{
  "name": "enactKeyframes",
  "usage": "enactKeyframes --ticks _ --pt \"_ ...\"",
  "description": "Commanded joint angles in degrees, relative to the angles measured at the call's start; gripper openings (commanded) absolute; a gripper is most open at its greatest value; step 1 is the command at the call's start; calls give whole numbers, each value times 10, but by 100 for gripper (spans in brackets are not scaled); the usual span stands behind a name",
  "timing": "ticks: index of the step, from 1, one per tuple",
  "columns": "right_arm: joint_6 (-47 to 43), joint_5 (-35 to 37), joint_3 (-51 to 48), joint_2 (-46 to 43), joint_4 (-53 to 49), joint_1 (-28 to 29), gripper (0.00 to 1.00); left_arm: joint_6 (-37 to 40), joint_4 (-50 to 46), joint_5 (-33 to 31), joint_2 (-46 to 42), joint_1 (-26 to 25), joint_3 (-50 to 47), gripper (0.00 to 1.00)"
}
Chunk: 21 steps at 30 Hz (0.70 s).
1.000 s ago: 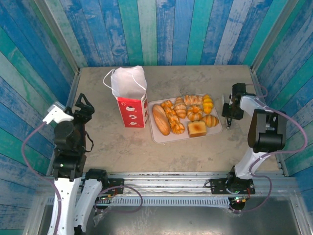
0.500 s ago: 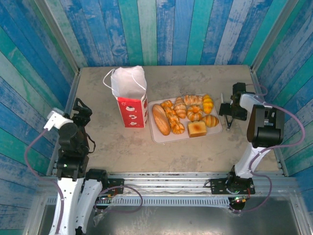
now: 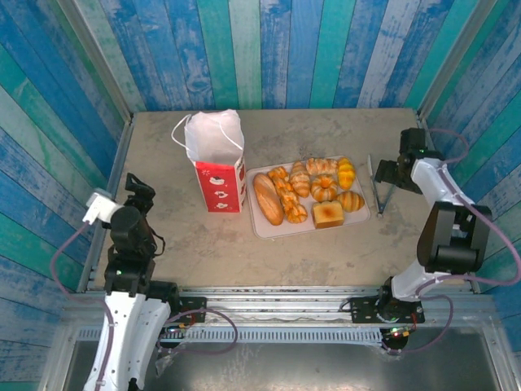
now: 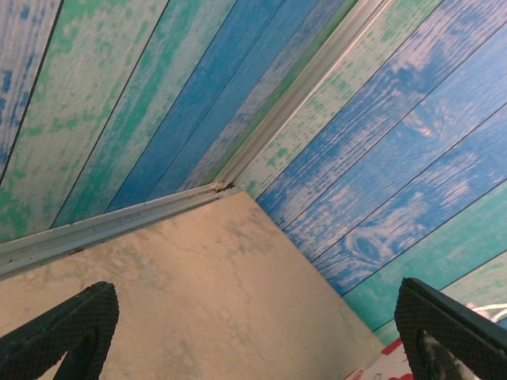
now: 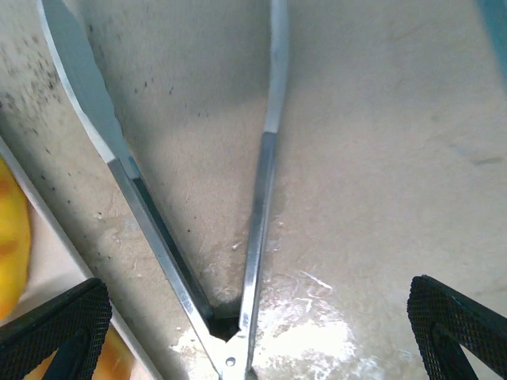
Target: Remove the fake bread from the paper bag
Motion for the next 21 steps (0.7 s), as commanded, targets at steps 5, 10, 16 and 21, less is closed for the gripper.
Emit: enactKeyframes --ticks 5,10,16,21 --pt "24 20 -40 -64 13 -9 100 50 172 13 75 2 -101 94" --pt "10 -2 -75 -89 68 -9 100 112 330 50 178 2 -162 94" --pt "1 -36 -124 -110 161 -9 100 197 446 116 287 1 -168 94" --pt "-18 -33 -182 -133 255 -5 100 265 529 138 333 0 -175 94"
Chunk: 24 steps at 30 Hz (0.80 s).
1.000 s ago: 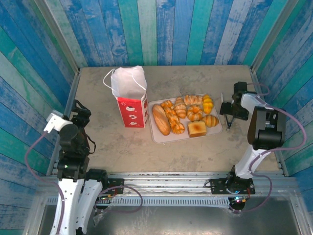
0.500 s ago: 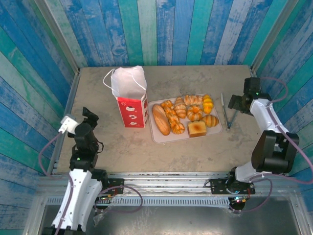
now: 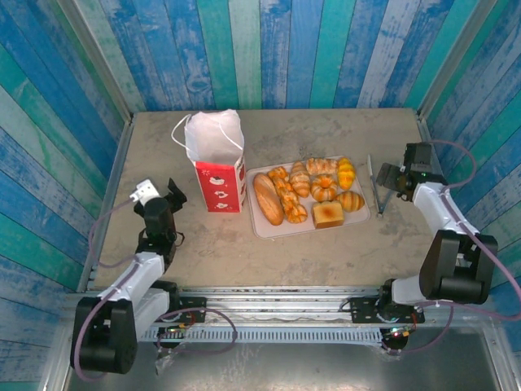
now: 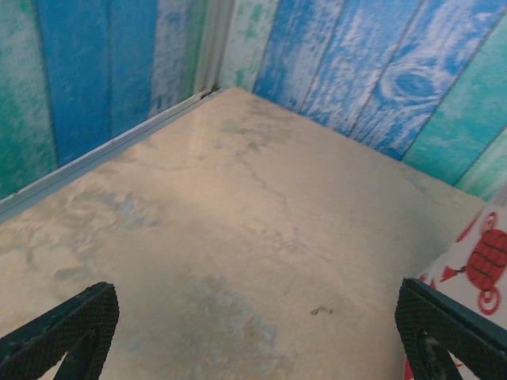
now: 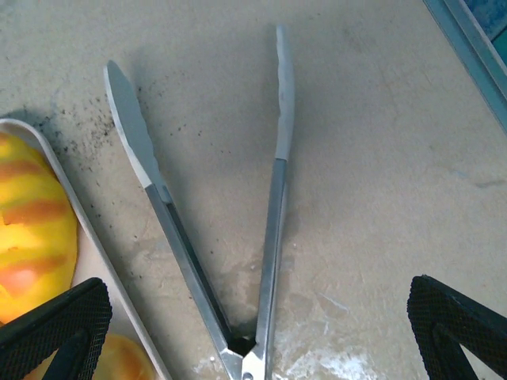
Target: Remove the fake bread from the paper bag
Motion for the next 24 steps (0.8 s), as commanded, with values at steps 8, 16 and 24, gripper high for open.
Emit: enactKeyframes --ticks 8,16,24 --pt "-65 27 -125 -50 261 26 100 133 218 15 124 0 -17 94" --pt "-101 1 -195 -30 437 51 100 155 304 24 196 0 -22 94" --pt "-128 -22 -248 -15 545 79 100 184 345 64 317 2 23 94"
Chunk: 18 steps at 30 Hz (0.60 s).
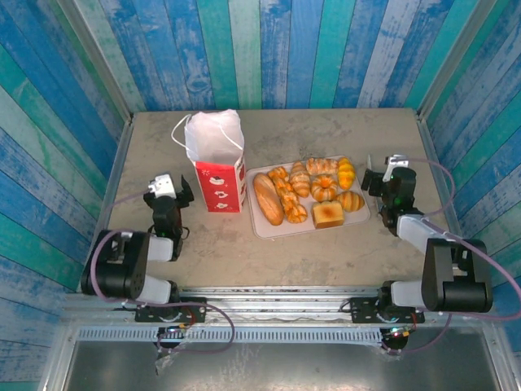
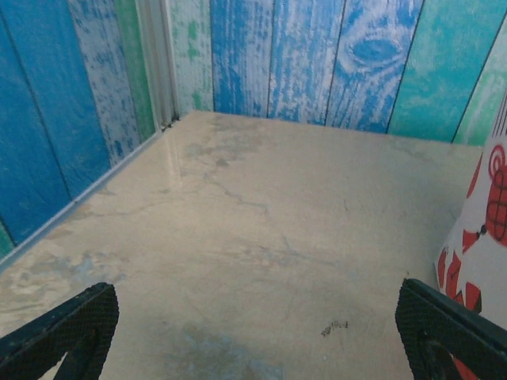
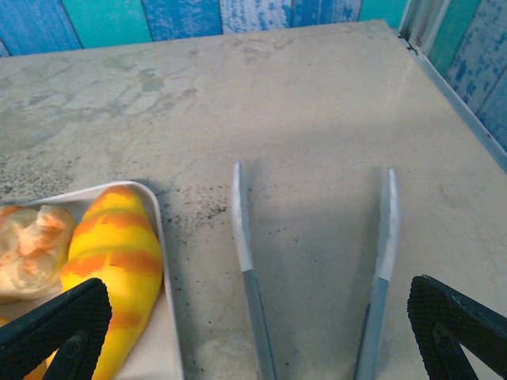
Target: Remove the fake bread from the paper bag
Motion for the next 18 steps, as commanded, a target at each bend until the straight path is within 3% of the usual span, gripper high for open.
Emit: enactKeyframes --ticks 1,10,18 --pt "-27 -7 -23 19 93 14 100 13 -12 24 18 4 33 94" --pt "-66 -64 -73 94 243 28 100 12 -3 29 23 7 33 94" --pt "-63 -30 -50 96 198 38 100 12 -1 29 22 7 32 94"
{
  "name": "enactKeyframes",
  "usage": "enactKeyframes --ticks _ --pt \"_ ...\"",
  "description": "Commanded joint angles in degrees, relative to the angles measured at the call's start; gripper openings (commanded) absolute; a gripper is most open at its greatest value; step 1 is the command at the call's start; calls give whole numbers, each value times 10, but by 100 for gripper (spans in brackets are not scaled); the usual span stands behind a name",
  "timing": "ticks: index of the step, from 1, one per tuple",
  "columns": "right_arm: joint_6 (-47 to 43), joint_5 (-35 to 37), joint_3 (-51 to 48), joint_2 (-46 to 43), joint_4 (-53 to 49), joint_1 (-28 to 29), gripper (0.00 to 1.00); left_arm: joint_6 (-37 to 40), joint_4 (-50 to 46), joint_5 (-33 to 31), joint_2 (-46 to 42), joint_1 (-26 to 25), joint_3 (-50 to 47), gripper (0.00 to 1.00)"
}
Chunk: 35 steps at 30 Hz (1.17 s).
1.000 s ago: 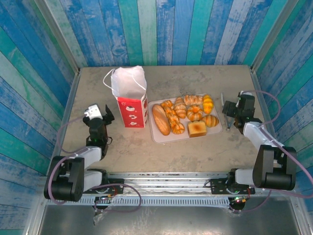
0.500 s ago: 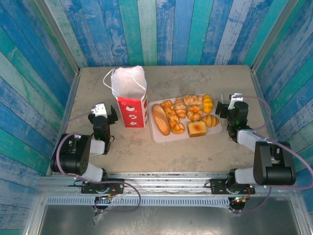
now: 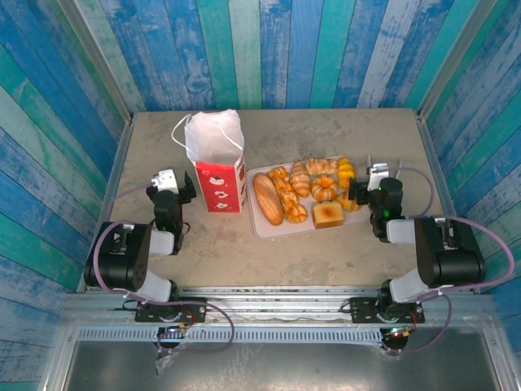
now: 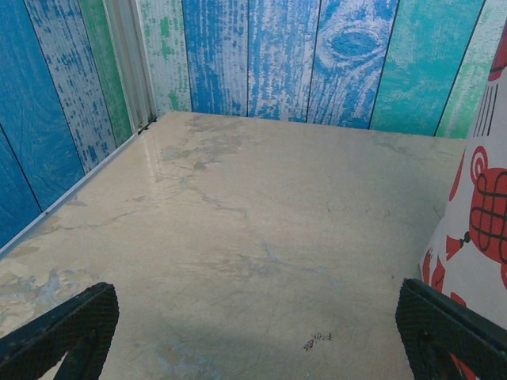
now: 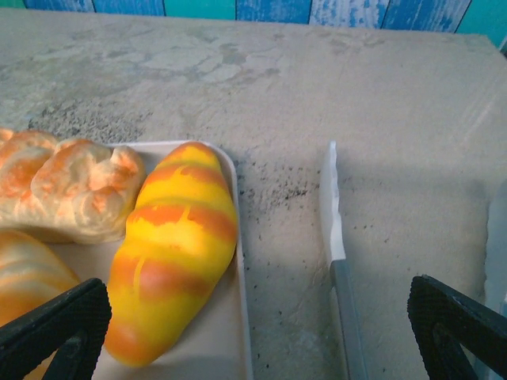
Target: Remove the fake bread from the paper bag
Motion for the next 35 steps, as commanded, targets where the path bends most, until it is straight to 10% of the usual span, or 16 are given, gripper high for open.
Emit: enactKeyframes --ticks 1,35 --pt "-4 15 10 0 15 1 100 7 7 2 11 3 7 94" --pt "-8 30 13 1 11 9 100 9 7 3 11 3 6 94"
